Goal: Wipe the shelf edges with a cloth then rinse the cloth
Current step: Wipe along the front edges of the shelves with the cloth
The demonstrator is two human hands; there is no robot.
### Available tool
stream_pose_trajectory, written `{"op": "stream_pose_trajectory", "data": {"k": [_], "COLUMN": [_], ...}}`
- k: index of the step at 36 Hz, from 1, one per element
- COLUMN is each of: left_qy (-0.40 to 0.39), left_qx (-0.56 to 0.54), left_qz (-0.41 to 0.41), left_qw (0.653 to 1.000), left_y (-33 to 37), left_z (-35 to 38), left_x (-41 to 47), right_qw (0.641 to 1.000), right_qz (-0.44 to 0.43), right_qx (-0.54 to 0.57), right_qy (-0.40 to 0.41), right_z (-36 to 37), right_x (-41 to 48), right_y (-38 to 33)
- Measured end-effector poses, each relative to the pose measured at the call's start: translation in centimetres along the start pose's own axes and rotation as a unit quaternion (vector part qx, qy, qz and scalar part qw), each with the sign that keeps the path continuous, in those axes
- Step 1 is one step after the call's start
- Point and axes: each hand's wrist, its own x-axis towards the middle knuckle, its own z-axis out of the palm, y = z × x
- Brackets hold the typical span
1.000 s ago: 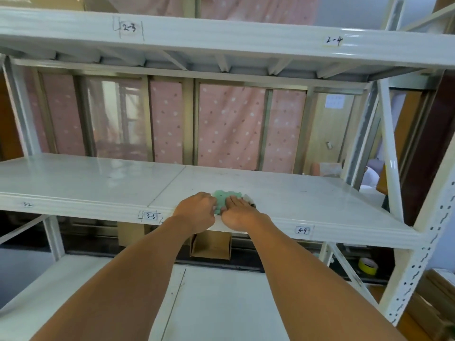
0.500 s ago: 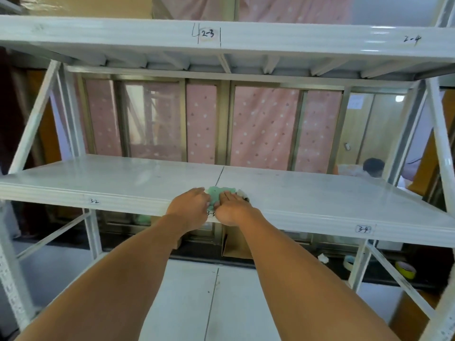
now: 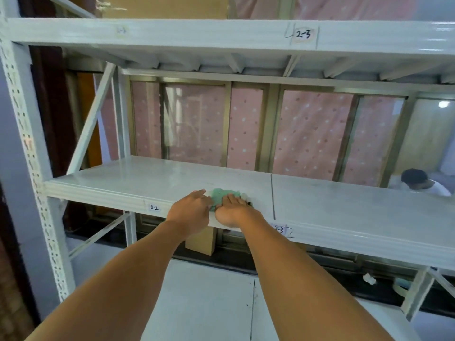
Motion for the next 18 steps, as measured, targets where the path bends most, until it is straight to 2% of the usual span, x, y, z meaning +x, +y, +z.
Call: {"op": "stream_pose_trajectory", "data": {"k": [10, 18], "left_qy": [-0.011, 0.012], "left_qx": [-0.002, -0.002], "left_qz": [-0.026, -0.024], "left_qw": [1.000, 1.000], "left_y": [-8.1, -15.6], "left_z": [-1.7, -3.2], "left_x": [0.2, -0.8], "right_qw": [1.000, 1.000], "right_qz": [0.004, -0.004], "right_qx": [-0.005, -0.011], "right_qy": [-0.001, -0.010], "right_z": [1.3, 2.1], "right_x": [3.4, 6.0], "right_y": [-7.5, -14.5]}}
